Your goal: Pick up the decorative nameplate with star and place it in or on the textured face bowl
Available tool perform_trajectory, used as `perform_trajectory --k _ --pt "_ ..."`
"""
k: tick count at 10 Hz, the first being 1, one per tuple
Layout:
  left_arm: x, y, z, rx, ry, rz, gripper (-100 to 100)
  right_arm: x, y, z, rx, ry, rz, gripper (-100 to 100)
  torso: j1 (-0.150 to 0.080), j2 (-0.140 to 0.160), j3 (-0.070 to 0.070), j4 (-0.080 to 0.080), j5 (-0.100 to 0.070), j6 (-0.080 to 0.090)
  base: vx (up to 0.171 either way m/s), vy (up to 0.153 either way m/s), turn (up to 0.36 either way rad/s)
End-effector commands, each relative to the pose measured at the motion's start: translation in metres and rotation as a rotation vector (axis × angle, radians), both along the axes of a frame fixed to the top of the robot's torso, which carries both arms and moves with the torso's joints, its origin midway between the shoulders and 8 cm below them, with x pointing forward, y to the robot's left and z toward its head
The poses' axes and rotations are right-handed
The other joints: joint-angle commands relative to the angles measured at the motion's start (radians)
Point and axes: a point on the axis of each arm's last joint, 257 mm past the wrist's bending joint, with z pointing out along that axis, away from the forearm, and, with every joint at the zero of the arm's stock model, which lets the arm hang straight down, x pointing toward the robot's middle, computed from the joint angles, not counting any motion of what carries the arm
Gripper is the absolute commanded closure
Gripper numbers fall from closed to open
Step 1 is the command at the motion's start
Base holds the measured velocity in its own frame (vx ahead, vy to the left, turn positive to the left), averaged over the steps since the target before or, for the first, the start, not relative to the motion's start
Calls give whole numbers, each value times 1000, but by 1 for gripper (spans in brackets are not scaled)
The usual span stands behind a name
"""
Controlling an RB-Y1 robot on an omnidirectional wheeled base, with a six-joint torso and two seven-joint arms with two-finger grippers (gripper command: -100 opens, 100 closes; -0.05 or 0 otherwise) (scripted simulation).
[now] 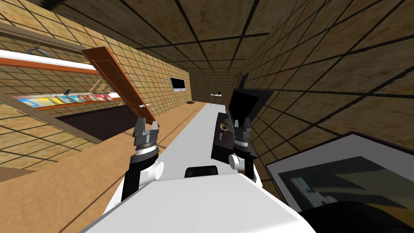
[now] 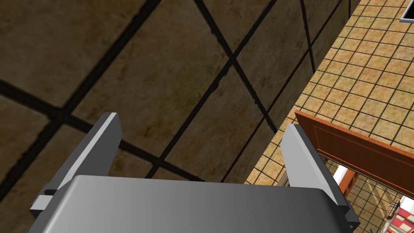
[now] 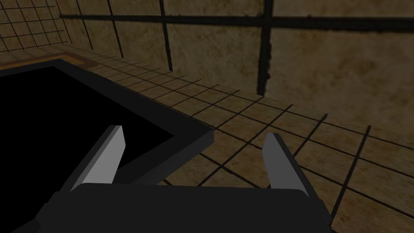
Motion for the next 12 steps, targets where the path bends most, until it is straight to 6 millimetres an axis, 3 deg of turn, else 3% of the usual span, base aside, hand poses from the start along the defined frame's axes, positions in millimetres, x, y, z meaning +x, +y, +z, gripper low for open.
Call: perform_trajectory --k 1,5,11,12 --pt "0 0 0 0 0 0 0 4 5 -6 -50 25 18 -100 0 0 0 0 0 0 -2 11 6" --pt "0 0 0 0 0 0 0 23 17 -44 -192 144 49 -100 2 1 0 0 0 0 -10 37 11" --pt "0 0 0 0 0 0 0 51 16 -151 -424 423 50 -100 4 0 0 0 1 0 -10 69 22" --pt "0 0 0 0 0 0 0 51 16 -151 -424 423 50 -100 5 0 0 0 1 0 -3 55 6"
